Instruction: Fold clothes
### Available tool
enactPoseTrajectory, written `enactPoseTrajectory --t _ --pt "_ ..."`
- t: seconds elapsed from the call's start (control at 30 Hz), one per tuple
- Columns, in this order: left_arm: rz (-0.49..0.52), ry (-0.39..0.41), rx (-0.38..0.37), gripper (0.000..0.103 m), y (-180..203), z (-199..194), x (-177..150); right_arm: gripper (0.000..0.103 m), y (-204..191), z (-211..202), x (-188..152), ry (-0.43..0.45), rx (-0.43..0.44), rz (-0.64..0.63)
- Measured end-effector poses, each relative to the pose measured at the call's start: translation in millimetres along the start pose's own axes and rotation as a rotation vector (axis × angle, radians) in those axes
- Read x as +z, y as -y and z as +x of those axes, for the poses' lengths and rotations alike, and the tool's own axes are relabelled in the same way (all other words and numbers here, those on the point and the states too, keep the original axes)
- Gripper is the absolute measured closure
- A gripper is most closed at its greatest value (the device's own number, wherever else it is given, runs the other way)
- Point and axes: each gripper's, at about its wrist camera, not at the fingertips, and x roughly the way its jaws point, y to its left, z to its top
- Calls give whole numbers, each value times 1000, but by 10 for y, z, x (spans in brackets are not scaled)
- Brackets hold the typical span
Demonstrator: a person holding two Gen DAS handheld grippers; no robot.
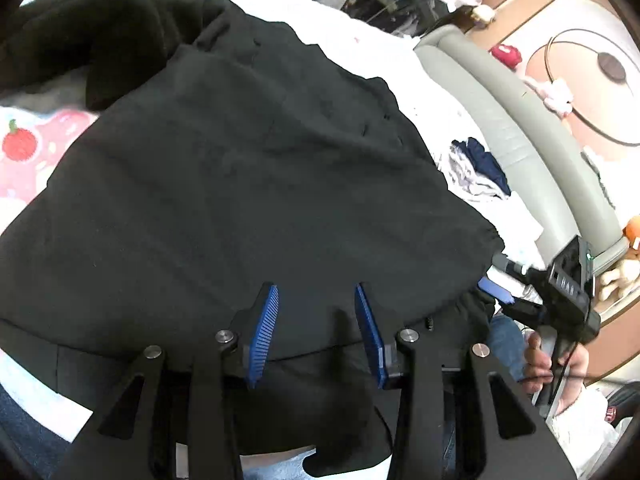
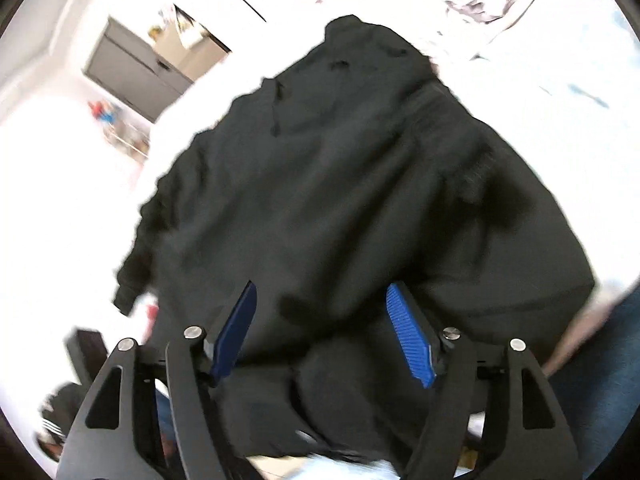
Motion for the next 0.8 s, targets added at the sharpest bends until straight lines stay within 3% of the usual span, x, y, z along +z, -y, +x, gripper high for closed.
enactPoseTrajectory --t 0.07,0.17,0.2,0.3,0.47,0.57,0.63,0.73,0.8 --pt "18 -7 2 61 47 -8 -2 27 -19 158 70 4 -17 -14" --pt "47 -19 6 61 132 -65 -21 86 -235 122 144 57 -54 -120" --pt "57 -23 7 61 160 -84 -28 93 -341 59 164 83 -67 -170" --pt "87 -34 11 55 245 -140 -47 98 -657 -127 223 163 -109 -320" --pt "143 -105 40 51 449 9 -154 98 -641 -77 607 243 -185 -371" --pt "180 -126 64 53 546 107 -140 98 -359 310 734 165 -290 -353" --pt "178 -88 58 53 543 -9 -75 98 -255 410 717 139 -309 -349" --pt "85 -7 32 51 343 -249 144 98 -146 513 647 89 -311 -338" --pt "-24 2 76 51 55 -312 256 97 -166 447 609 75 -262 -333"
